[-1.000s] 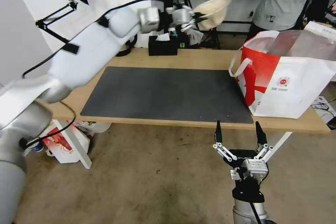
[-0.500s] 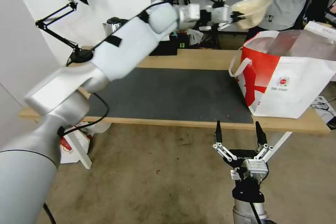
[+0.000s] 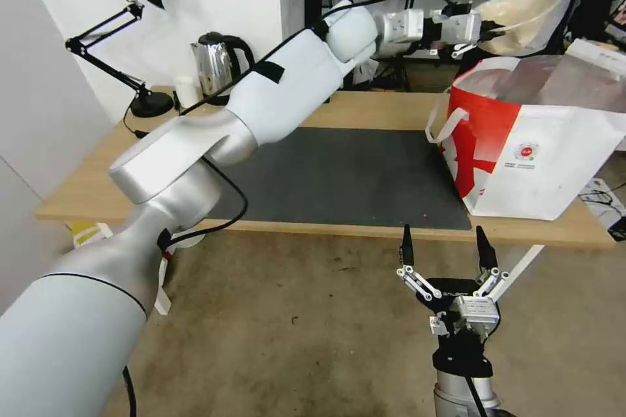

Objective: Pick up the trash from the table and place it into the takeout bag.

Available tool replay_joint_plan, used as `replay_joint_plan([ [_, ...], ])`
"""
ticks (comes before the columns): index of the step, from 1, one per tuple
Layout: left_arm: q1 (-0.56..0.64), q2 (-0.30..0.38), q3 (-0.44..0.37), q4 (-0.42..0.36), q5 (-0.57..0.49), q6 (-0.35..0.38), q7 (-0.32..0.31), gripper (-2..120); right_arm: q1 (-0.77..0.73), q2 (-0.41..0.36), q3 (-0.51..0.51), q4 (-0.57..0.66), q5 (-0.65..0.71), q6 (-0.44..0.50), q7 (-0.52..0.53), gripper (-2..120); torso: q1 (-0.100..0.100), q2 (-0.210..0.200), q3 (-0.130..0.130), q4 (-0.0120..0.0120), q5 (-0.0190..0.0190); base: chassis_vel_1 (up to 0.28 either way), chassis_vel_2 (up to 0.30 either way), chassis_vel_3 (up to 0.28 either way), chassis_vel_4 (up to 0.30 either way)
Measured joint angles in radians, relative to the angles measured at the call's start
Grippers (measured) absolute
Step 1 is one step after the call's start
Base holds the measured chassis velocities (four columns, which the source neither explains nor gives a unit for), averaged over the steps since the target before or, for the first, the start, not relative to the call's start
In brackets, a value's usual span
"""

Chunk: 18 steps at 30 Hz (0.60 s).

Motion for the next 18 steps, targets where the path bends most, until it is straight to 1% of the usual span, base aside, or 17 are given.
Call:
replay_joint_plan([
  [7, 0.008, 0.003, 0.005, -0.019, 0.002, 0.001, -0.001, 1, 0.0, 0.0, 0.0, 0.0, 0.0, 0.0, 0.0, 100, 0.0, 0.0, 0.0, -0.0001, 0.0, 0.0, 0.0, 0.0, 0.0],
  [10, 0.008, 0.005, 0.005, -0.022, 0.013, 0.001, -0.002, 13, 0.0, 0.0, 0.0, 0.0, 0.0, 0.0, 0.0, 100, 0.0, 0.0, 0.0, -0.0001, 0.0, 0.0, 0.0, 0.0, 0.0],
  [11, 0.008, 0.005, 0.005, -0.022, 0.013, 0.001, -0.002, 13, 0.0, 0.0, 0.0, 0.0, 0.0, 0.0, 0.0, 100, 0.0, 0.0, 0.0, -0.0001, 0.0, 0.0, 0.0, 0.0, 0.0],
  [12, 0.007, 0.005, 0.005, -0.023, 0.015, 0.001, -0.002, 17, 0.0, 0.0, 0.0, 0.0, 0.0, 0.0, 0.0, 100, 0.0, 0.0, 0.0, -0.0001, 0.0, 0.0, 0.0, 0.0, 0.0],
  [14, 0.0, 0.006, 0.007, -0.024, 0.014, 0.002, -0.002, 27, 0.0, 0.0, 0.0, 0.0, 0.0, 0.0, 0.0, 100, 0.0, 0.0, 0.0, 0.0, 0.0, 0.0, 0.0, 0.0, 0.0],
  [15, 0.0, 0.006, 0.007, -0.024, 0.014, 0.002, -0.002, 27, 0.0, 0.0, 0.0, 0.0, 0.0, 0.0, 0.0, 100, 0.0, 0.0, 0.0, 0.0, 0.0, 0.0, 0.0, 0.0, 0.0],
  [17, -0.006, 0.006, 0.012, -0.026, 0.008, 0.002, -0.002, 37, 0.0, 0.0, 0.0, 0.0, 0.0, 0.0, 0.0, 100, 0.0, 0.0, 0.0, -0.0001, 0.0, 0.0, 0.0, 0.0, 0.0],
  [18, -0.008, 0.006, 0.015, -0.027, 0.001, 0.002, -0.002, 40, 0.0, 0.0, 0.0, 0.0, 0.0, 0.0, 0.0, 100, 0.0, 0.0, 0.0, -0.0001, 0.0001, 0.0, 0.0, 0.0, 0.0],
])
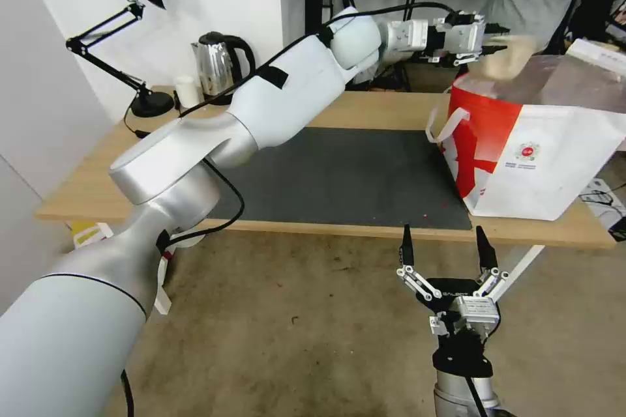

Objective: Pick up the trash from the table and place it into the takeout bag.

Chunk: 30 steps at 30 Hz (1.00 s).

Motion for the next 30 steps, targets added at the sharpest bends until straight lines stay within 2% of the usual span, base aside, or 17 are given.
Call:
replay_joint_plan([
  [1, -0.001, 0.0, 0.004, -0.002, -0.011, 0.0, 0.0, 45, 0.0, 0.0, 0.0, 0.0, 0.0, 0.0, 0.0, 100, 0.0, 0.0, 0.0, 0.0, 0.0, 0.0, 0.0, 0.0, 0.0],
  [3, -0.002, 0.0, 0.006, -0.003, -0.016, 0.0, 0.0, 47, 0.0, 0.0, 0.0, 0.0, 0.0, 0.0, 0.0, 100, 0.0, 0.0, 0.0, 0.0, -0.0001, 0.0, 0.0, 0.0, 0.0],
  [5, -0.004, 0.0, 0.01, -0.006, -0.023, 0.001, 0.0, 61, 0.0, 0.0, 0.0, 0.0, 0.0, 0.0, 0.0, 100, 0.0, 0.0, 0.0, 0.0, 0.0, 0.0, 0.0, 0.0, 0.0],
  [7, -0.005, 0.001, 0.01, -0.006, -0.024, 0.001, 0.0, 64, 0.0, 0.0, 0.0, 0.0, 0.0, 0.0, 0.0, 100, 0.0, 0.0, 0.0, 0.0, 0.0, 0.0, 0.0, 0.0, 0.0],
  [10, -0.006, 0.001, 0.01, -0.009, -0.025, 0.001, 0.0, 79, 0.0, 0.0, 0.0, 0.0, 0.0, 0.0, 0.0, 100, 0.0, 0.0, 0.0, 0.0, 0.0, 0.0, 0.0, 0.0, 0.0],
  [12, -0.007, 0.002, 0.008, -0.01, -0.025, 0.001, 0.0, 82, 0.0, 0.0, 0.0, 0.0, 0.0, 0.0, 0.0, 100, 0.0, 0.0, 0.0, -0.0001, 0.0, 0.0, 0.0, 0.0, 0.0],
  [15, -0.01, 0.008, 0.003, -0.018, -0.033, 0.0, 0.001, 97, 0.0, 0.0, 0.0, 0.0, 0.0, 0.0, 0.0, 100, 0.0, 0.0, 0.0, 0.0002, 0.0, 0.0, 0.0, 0.0, 0.0],
  [21, -0.012, 0.009, 0.003, -0.034, -0.045, 0.0, 0.002, 100, 0.0, 0.0, 0.0, 0.0, 0.0, 0.0, 0.0, 100, 0.0, 0.0, 0.0, 0.0, 0.0, 0.0, 0.0, 0.0, 0.0],
  [25, -0.026, 0.027, -0.024, -0.054, -0.071, 0.004, -0.003, 100, 0.0, 0.0, 0.0, 0.0, 0.0, 0.0, 0.0, 100, 0.0, 0.0, 0.0, -0.0006, 0.0001, 0.0, 0.0, 0.0, 0.0],
  [29, -0.05, 0.119, -0.081, -0.122, -0.145, 0.073, -0.036, 100, 0.0, 0.0, 0.0, 0.0, 0.0, 0.0, 0.0, 100, 0.0, 0.0, 0.0, 0.0, -0.0003, 0.0, 0.0, 0.0, 0.0],
  [30, -0.05, 0.119, -0.081, -0.122, -0.145, 0.073, -0.036, 100, 0.0, 0.0, 0.0, 0.0, 0.0, 0.0, 0.0, 100, 0.0, 0.0, 0.0, 0.0, -0.0003, 0.0, 0.0, 0.0, 0.0],
])
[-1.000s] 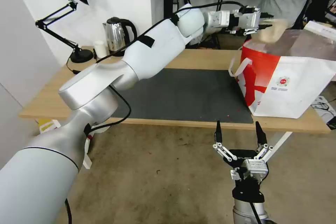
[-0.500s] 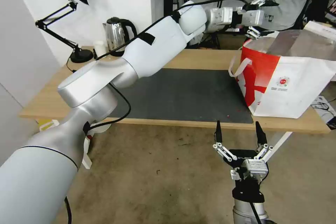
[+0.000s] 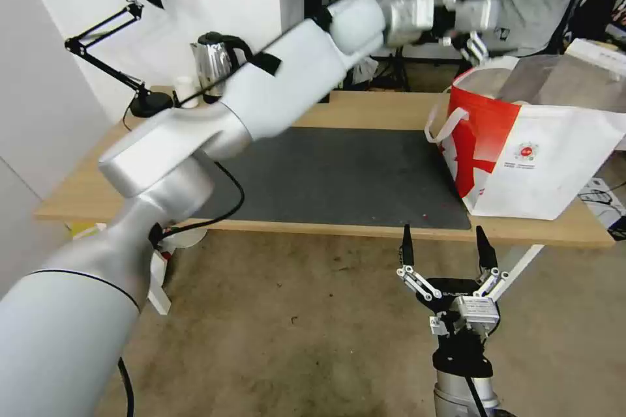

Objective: Pick up the trash from the table and place it into the takeout bag.

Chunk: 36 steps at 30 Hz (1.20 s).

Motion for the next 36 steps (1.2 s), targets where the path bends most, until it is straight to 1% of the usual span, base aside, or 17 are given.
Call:
replay_joint_plan([
  [4, 0.008, 0.158, -0.029, -0.119, -0.082, 0.089, -0.055, 100, 0.0, 0.0, 0.0, 0.0, 0.0, 0.0, 0.0, 100, 0.0, 0.0, 0.0, 0.0002, -0.0002, 0.0, 0.0, 0.0, 0.0],
  [5, 0.008, 0.158, -0.029, -0.119, -0.082, 0.089, -0.055, 100, 0.0, 0.0, 0.0, 0.0, 0.0, 0.0, 0.0, 100, 0.0, 0.0, 0.0, 0.0002, -0.0002, 0.0, 0.0, 0.0, 0.0],
  [8, 0.061, 0.286, -0.031, -0.249, -0.162, 0.175, -0.107, 100, 0.0, 0.0, 0.0, 0.0, 0.0, 0.0, 0.0, 100, 0.0, 0.0, 0.0, 0.0004, -0.0005, 0.0, 0.0, 0.0, 0.0],
  [9, 0.061, 0.286, -0.031, -0.249, -0.162, 0.175, -0.107, 100, 0.0, 0.0, 0.0, 0.0, 0.0, 0.0, 0.0, 100, 0.0, 0.0, 0.0, 0.0004, -0.0005, 0.0, 0.0, 0.0, 0.0],
  [12, 0.137, 0.399, -0.073, -0.368, -0.201, 0.211, -0.142, 100, 0.0, 0.0, 0.0, 0.0, 0.0, 0.0, 0.0, 100, 0.0, 0.0, 0.0, 0.0002, -0.0001, 0.0, 0.0, 0.0, 0.0],
  [13, 0.153, 0.426, -0.084, -0.394, -0.213, 0.217, -0.15, 100, 0.0, 0.0, 0.0, 0.0, 0.0, 0.0, 0.0, 100, 0.0, 0.0, 0.0, -0.0005, 0.0001, 0.0, 0.0, 0.0, 0.0],
  [14, 0.153, 0.426, -0.084, -0.394, -0.213, 0.217, -0.15, 100, 0.0, 0.0, 0.0, 0.0, 0.0, 0.0, 0.0, 100, 0.0, 0.0, 0.0, -0.0005, 0.0001, 0.0, 0.0, 0.0, 0.0],
  [17, 0.233, 0.532, -0.148, -0.503, -0.262, 0.249, -0.188, 100, 0.0, 0.0, 0.0, 0.0, 0.0, 0.0, 0.0, 100, 0.0, 0.0, 0.0, 0.0005, -0.0004, 0.0, 0.0, 0.0, 0.0],
  [18, 0.259, 0.56, -0.168, -0.534, -0.274, 0.257, -0.199, 100, 0.0, 0.0, 0.0, 0.0, 0.0, 0.0, 0.0, 100, 0.0, 0.0, 0.0, 0.0003, -0.0002, 0.0, 0.0, 0.0, 0.0],
  [19, 0.259, 0.56, -0.168, -0.534, -0.274, 0.257, -0.199, 100, 0.0, 0.0, 0.0, 0.0, 0.0, 0.0, 0.0, 100, 0.0, 0.0, 0.0, 0.0003, -0.0002, 0.0, 0.0, 0.0, 0.0],
  [23, 0.407, 0.665, -0.261, -0.654, -0.333, 0.285, -0.271, 100, 0.0, 0.0, 0.0, 0.0, 0.0, 0.0, 0.0, 100, 0.0, 0.0, 0.0, -0.0002, 0.0002, 0.0, 0.0, 0.0, 0.0],
  [26, 0.463, 0.69, -0.295, -0.688, -0.347, 0.292, -0.295, 100, 0.0, 0.0, 0.0, 0.0, 0.0, 0.0, 0.0, 100, 0.0, 0.0, 0.0, 0.0, -0.0001, 0.0, 0.0, 0.0, 0.0],
  [28, 0.535, 0.714, -0.348, -0.726, -0.36, 0.299, -0.317, 100, 0.0, 0.0, 0.0, 0.0, 0.0, 0.0, 0.0, 100, 0.0, 0.0, 0.0, 0.0003, -0.0004, 0.0, 0.0, 0.0, 0.0],
  [31, 0.579, 0.726, -0.387, -0.749, -0.364, 0.301, -0.324, 100, 0.0, 0.0, 0.0, 0.0, 0.0, 0.0, 0.0, 100, 0.0, 0.0, 0.0, 0.0001, -0.0002, 0.0, 0.0, 0.0, 0.0],
  [32, 0.668, 0.749, -0.474, -0.795, -0.371, 0.303, -0.338, 100, 0.0, 0.0, 0.0, 0.0, 0.0, 0.0, 0.0, 100, 0.0, 0.0, 0.0, -0.0001, 0.0, 0.0, 0.0, 0.0, 0.0],
  [33, 0.668, 0.749, -0.474, -0.795, -0.371, 0.303, -0.338, 100, 0.0, 0.0, 0.0, 0.0, 0.0, 0.0, 0.0, 100, 0.0, 0.0, 0.0, -0.0001, 0.0, 0.0, 0.0, 0.0, 0.0],
  [36, 0.84, 0.781, -0.601, -0.885, -0.387, 0.301, -0.382, 100, 0.0, 0.0, 0.0, 0.0, 0.0, 0.0, 0.0, 100, 0.0, 0.0, 0.0, 0.0001, 0.0, 0.0, 0.0, 0.0, 0.0],
])
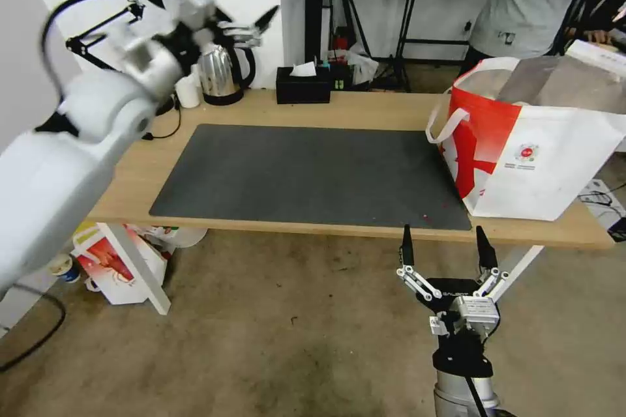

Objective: Pick up the trash from the table and place it into the takeout bag.

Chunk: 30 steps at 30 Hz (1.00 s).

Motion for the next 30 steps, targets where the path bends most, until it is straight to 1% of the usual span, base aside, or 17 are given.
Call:
replay_joint_plan([
  [1, 0.084, 0.009, -0.056, -0.037, -0.008, -0.004, -0.022, 100, 0.0, 0.0, 0.0, 0.0, 0.0, 0.0, 0.0, 100, 0.0, 0.0, 0.0, -0.0002, 0.0003, 0.0, 0.0, 0.0, 0.0],
  [2, 0.084, 0.009, -0.056, -0.037, -0.008, -0.004, -0.022, 100, 0.0, 0.0, 0.0, 0.0, 0.0, 0.0, 0.0, 100, 0.0, 0.0, 0.0, -0.0002, 0.0003, 0.0, 0.0, 0.0, 0.0],
  [6, 0.287, 0.003, -0.223, -0.128, -0.008, -0.009, -0.05, 100, 0.0, 0.0, 0.0, 0.0, 0.0, 0.0, 0.0, 100, 0.0, 0.0, 0.0, -0.0001, 0.0003, 0.0, 0.0, 0.0, 0.0],
  [7, 0.287, 0.003, -0.223, -0.128, -0.008, -0.009, -0.05, 100, 0.0, 0.0, 0.0, 0.0, 0.0, 0.0, 0.0, 100, 0.0, 0.0, 0.0, -0.0001, 0.0003, 0.0, 0.0, 0.0, 0.0],
  [9, 0.391, -0.011, -0.306, -0.172, 0.0, -0.01, -0.057, 100, 0.0, 0.0, 0.0, 0.0, 0.0, 0.0, 0.0, 100, 0.0, 0.0, 0.0, 0.0, 0.0003, 0.0, 0.0, 0.0, 0.0],
  [10, 0.391, -0.011, -0.306, -0.172, 0.0, -0.01, -0.057, 100, 0.0, 0.0, 0.0, 0.0, 0.0, 0.0, 0.0, 100, 0.0, 0.0, 0.0, 0.0, 0.0003, 0.0, 0.0, 0.0, 0.0],
  [13, 0.479, -0.034, -0.376, -0.213, 0.012, -0.012, -0.061, 100, 0.0, 0.0, 0.0, 0.0, 0.0, 0.0, 0.0, 100, 0.0, 0.0, 0.0, 0.0001, 0.0, 0.0, 0.0, 0.0, 0.0],
  [14, 0.479, -0.034, -0.376, -0.213, 0.012, -0.012, -0.061, 100, 0.0, 0.0, 0.0, 0.0, 0.0, 0.0, 0.0, 100, 0.0, 0.0, 0.0, 0.0001, 0.0, 0.0, 0.0, 0.0, 0.0],
  [15, 0.517, -0.052, -0.41, -0.238, 0.016, -0.014, -0.065, 100, 0.0, 0.0, 0.0, 0.0, 0.0, 0.0, 0.0, 100, 0.0, 0.0, 0.0, 0.0, 0.0003, 0.0, 0.0, 0.0, 0.0],
  [17, 0.569, -0.081, -0.45, -0.278, 0.024, -0.016, -0.073, 100, 0.0, 0.0, 0.0, 0.0, 0.0, 0.0, 0.0, 100, 0.0, 0.0, 0.0, -0.0002, 0.0004, 0.0, 0.0, 0.0, 0.0],
  [18, 0.569, -0.081, -0.45, -0.278, 0.024, -0.016, -0.073, 100, 0.0, 0.0, 0.0, 0.0, 0.0, 0.0, 0.0, 100, 0.0, 0.0, 0.0, -0.0002, 0.0004, 0.0, 0.0, 0.0, 0.0],
  [22, 0.625, -0.118, -0.482, -0.321, 0.043, -0.021, -0.077, 100, 0.0, 0.0, 0.0, 0.0, 0.0, 0.0, 0.0, 100, 0.0, 0.0, 0.0, -0.0001, 0.0003, 0.0, 0.0, 0.0, 0.0],
  [24, 0.667, -0.151, -0.506, -0.352, 0.056, -0.027, -0.08, 100, 0.0, 0.0, 0.0, 0.0, 0.0, 0.0, 0.0, 100, 0.0, 0.0, 0.0, -0.0002, 0.0004, 0.0, 0.0, 0.0, 0.0],
  [25, 0.667, -0.151, -0.506, -0.352, 0.056, -0.027, -0.08, 100, 0.0, 0.0, 0.0, 0.0, 0.0, 0.0, 0.0, 100, 0.0, 0.0, 0.0, -0.0002, 0.0004, 0.0, 0.0, 0.0, 0.0],
  [28, 0.732, -0.205, -0.537, -0.4, 0.085, -0.033, -0.08, 100, 0.0, 0.0, 0.0, 0.0, 0.0, 0.0, 0.0, 100, 0.0, 0.0, 0.0, -0.0001, 0.0004, 0.0, 0.0, 0.0, 0.0],
  [29, 0.732, -0.205, -0.537, -0.4, 0.085, -0.033, -0.08, 100, 0.0, 0.0, 0.0, 0.0, 0.0, 0.0, 0.0, 100, 0.0, 0.0, 0.0, -0.0001, 0.0004, 0.0, 0.0, 0.0, 0.0],
  [30, 0.751, -0.22, -0.545, -0.412, 0.095, -0.034, -0.08, 100, 0.0, 0.0, 0.0, 0.0, 0.0, 0.0, 0.0, 100, 0.0, 0.0, 0.0, -0.0001, 0.0004, 0.0, 0.0, 0.0, 0.0],
])
